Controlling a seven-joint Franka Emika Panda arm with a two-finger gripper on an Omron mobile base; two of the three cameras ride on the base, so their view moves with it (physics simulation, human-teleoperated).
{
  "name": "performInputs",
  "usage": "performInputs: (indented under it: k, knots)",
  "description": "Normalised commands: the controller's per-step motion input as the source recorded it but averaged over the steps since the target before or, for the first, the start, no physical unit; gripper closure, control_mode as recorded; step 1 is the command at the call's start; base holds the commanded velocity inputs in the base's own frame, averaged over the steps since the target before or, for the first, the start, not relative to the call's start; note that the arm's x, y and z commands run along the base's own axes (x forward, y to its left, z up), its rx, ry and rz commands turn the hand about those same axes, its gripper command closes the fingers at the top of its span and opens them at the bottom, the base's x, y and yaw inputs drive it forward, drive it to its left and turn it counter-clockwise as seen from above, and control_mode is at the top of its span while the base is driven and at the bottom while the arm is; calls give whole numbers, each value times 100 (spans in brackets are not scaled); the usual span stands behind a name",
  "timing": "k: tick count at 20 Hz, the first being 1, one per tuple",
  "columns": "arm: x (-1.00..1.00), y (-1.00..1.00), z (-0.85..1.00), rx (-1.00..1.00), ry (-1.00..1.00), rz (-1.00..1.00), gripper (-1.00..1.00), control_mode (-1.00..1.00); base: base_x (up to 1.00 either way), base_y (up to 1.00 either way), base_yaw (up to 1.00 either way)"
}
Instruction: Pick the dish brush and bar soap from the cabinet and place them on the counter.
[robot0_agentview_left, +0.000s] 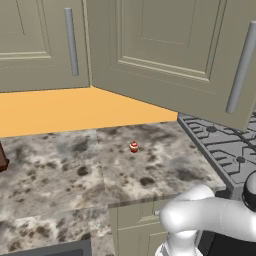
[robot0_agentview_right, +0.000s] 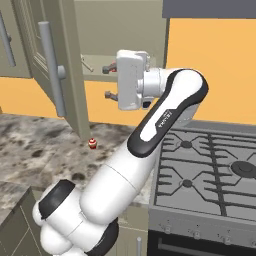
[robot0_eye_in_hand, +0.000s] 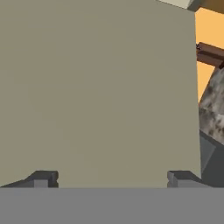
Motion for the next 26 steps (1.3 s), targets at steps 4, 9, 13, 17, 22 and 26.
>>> performInputs:
  k: [4,9,13,17,22,26]
  knots:
    - [-32,24,0,2,-13,0,-100,-100,0,0,0]
    - [-5,35,0,1,-8,0,-100,-100,0,0,0]
    - [-19,35,3,1,-12,0,-100,-100,0,0,0]
    - [-42,32,10,1,-18,0,-100,-100,0,0,0]
    - [-55,33,13,1,-22,0,-100,-100,0,0,0]
    - [-48,40,9,1,-19,0,-100,-100,0,0,0]
